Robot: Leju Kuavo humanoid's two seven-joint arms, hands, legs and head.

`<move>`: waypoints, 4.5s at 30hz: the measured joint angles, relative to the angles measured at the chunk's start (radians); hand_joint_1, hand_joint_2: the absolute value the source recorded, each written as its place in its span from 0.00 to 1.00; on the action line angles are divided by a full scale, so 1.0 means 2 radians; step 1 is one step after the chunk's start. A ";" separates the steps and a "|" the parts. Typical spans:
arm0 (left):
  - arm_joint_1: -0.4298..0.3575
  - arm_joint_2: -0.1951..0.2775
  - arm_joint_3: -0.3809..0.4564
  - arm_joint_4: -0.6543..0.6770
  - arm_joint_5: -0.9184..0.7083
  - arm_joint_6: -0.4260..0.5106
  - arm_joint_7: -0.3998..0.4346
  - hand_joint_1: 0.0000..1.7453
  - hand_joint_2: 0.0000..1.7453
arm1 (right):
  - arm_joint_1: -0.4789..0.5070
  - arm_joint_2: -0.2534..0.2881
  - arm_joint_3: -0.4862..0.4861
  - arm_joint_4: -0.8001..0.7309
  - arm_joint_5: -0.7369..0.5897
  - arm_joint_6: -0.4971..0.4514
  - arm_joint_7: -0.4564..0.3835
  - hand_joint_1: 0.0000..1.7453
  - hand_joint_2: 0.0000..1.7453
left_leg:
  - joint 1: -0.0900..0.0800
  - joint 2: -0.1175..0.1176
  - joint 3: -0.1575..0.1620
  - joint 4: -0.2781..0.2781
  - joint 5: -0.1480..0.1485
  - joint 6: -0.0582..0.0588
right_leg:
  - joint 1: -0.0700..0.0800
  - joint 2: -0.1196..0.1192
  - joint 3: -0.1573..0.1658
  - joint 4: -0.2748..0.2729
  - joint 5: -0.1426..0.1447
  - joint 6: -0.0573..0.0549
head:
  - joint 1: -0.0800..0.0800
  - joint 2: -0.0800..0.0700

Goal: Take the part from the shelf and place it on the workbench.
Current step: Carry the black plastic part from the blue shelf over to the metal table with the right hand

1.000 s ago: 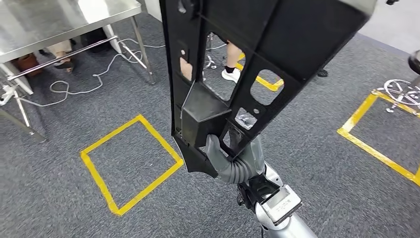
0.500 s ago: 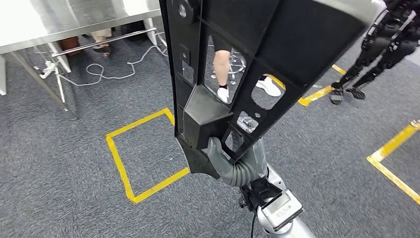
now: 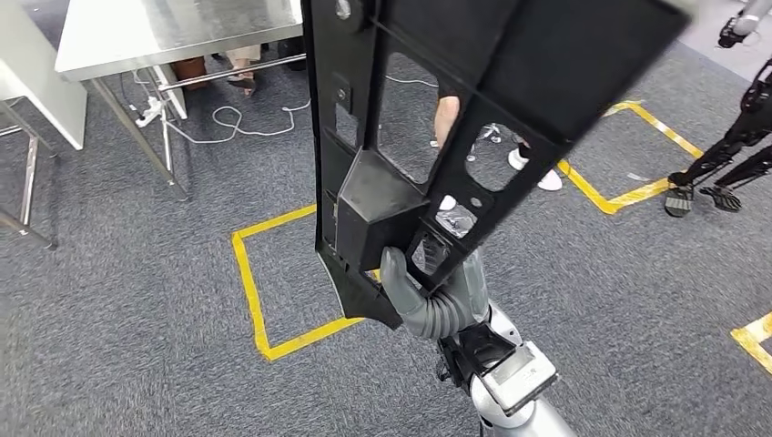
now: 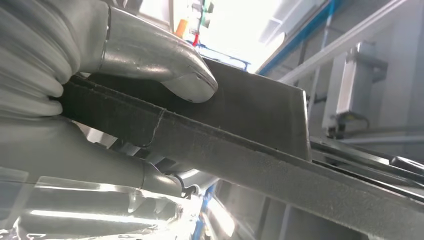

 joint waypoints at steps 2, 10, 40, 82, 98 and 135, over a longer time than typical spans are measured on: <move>0.001 0.000 0.000 0.000 0.000 -0.001 0.000 0.00 1.00 | 0.000 0.001 0.000 0.001 -0.001 0.000 0.001 1.00 1.00 | 0.001 0.001 0.008 -0.016 0.017 0.000 | 0.001 -0.005 0.001 0.000 0.000 0.000 | 0.000 0.000; 0.000 0.001 0.000 0.000 0.000 -0.025 -0.003 0.00 1.00 | 0.000 0.004 -0.003 0.001 0.001 -0.002 0.002 1.00 1.00 | -0.007 0.006 0.074 -0.137 0.064 0.008 | 0.011 -0.009 0.002 0.002 -0.005 0.007 | 0.002 0.000; 0.000 -0.001 0.008 0.000 -0.001 -0.024 -0.001 0.00 1.00 | -0.003 0.010 -0.005 0.009 0.012 0.015 0.007 1.00 1.00 | 0.006 -0.009 0.082 -0.126 0.044 0.002 | -0.007 0.008 -0.007 0.012 -0.004 0.017 | 0.003 0.000; 0.004 0.001 0.033 -0.004 -0.021 -0.023 -0.005 0.00 1.00 | -0.005 0.011 -0.003 0.016 0.006 0.025 0.014 1.00 1.00 | -0.006 0.002 0.052 -0.126 0.076 0.020 | 0.003 0.010 0.021 0.005 -0.025 0.011 | 0.002 0.000; 0.005 -0.002 0.040 -0.004 -0.026 -0.012 -0.005 0.00 1.00 | -0.007 0.002 -0.001 0.026 -0.001 0.016 0.012 1.00 1.00 | -0.010 -0.004 0.104 -0.138 0.037 0.021 | 0.007 0.006 -0.020 0.005 0.000 0.016 | 0.003 0.000; 0.008 -0.009 0.058 -0.003 -0.028 -0.002 -0.008 0.00 1.00 | -0.017 0.016 0.002 0.042 -0.020 0.010 0.014 1.00 1.00 | -0.011 -0.002 0.051 -0.020 -0.017 0.013 | -0.005 0.009 0.000 0.000 -0.003 0.003 | 0.002 0.000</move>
